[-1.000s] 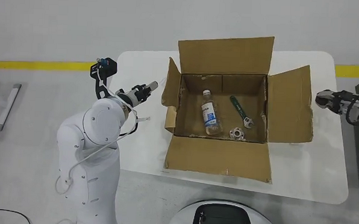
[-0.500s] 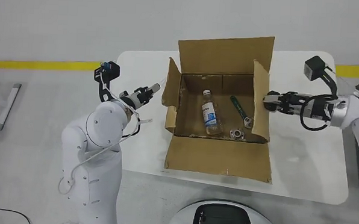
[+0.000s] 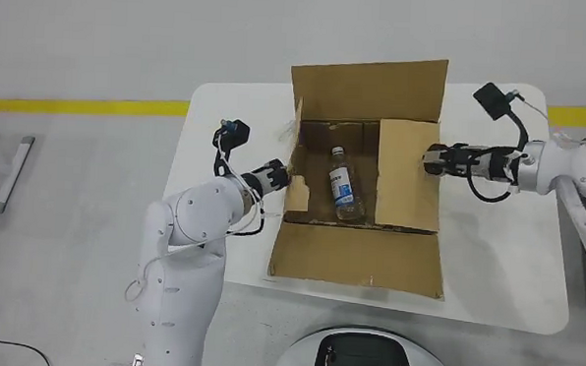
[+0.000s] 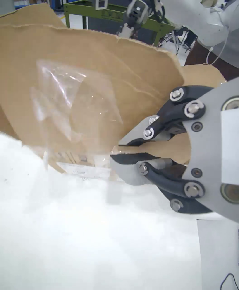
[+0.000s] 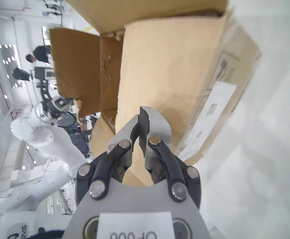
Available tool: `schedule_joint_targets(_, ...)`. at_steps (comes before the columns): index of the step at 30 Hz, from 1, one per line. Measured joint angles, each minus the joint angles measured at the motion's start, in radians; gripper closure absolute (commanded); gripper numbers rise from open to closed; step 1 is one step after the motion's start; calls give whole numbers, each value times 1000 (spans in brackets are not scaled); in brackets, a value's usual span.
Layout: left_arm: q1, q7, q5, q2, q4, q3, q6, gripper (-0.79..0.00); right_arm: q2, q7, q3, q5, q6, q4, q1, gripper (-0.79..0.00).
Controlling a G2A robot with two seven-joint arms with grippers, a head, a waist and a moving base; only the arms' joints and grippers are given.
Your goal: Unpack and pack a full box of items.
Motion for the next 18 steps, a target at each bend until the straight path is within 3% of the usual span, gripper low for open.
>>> schedule_joint_targets(8, -22, 25, -62, -6, 18, 107, -69, 0, -2, -181, 172, 268, 10, 184, -42, 0)
schedule_joint_targets(18, -37, 30, -71, -5, 37, 168, -83, 0, -21, -245, 59, 299, 20, 326, 78, 0)
